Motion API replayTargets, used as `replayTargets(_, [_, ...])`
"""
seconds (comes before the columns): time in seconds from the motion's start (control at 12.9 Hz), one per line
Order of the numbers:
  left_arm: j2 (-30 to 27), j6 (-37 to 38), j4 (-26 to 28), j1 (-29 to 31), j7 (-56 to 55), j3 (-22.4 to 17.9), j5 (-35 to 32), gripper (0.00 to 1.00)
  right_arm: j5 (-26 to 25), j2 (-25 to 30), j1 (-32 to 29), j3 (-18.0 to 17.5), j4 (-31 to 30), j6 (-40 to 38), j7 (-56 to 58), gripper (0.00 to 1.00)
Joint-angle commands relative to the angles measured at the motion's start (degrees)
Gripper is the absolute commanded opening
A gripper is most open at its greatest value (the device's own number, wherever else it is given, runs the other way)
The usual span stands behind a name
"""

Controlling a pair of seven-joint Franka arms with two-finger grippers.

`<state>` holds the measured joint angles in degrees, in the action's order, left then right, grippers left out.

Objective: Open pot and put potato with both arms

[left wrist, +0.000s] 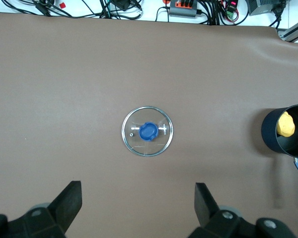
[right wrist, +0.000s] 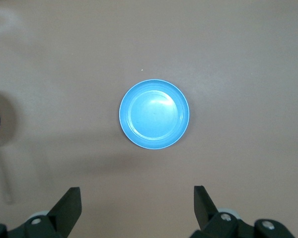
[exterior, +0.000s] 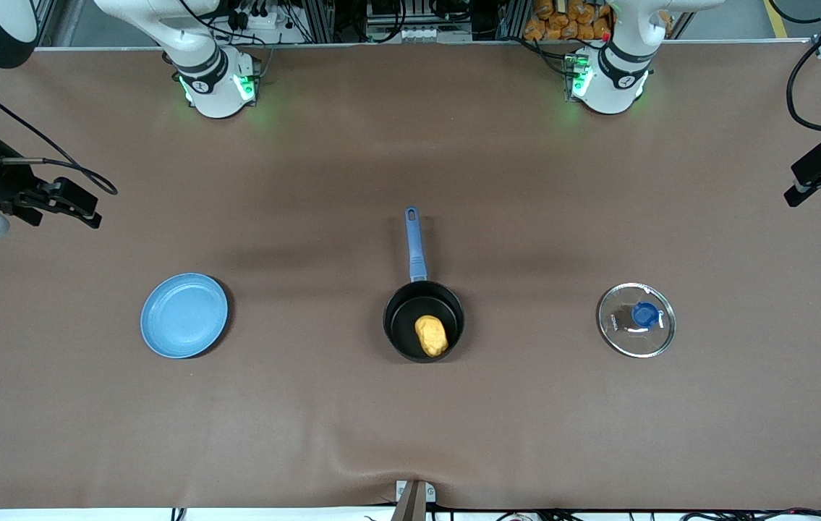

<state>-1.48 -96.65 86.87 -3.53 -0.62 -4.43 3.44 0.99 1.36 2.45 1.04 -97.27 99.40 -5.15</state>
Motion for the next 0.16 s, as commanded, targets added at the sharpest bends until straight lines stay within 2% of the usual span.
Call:
replayTargets(0.0, [-3.16, 0.67, 3.38, 1.15, 1.50, 0.30, -0.80, 1.00, -0.90, 2.16, -1.57, -1.48, -1.52, 0.45, -0.39, 1.00])
replayTargets(0.08, [-3.61, 0.67, 4.18, 1.15, 1.41, 0.30, -0.80, 1.00, -0.90, 2.51, -1.57, -1.48, -1.52, 0.36, -0.39, 1.00])
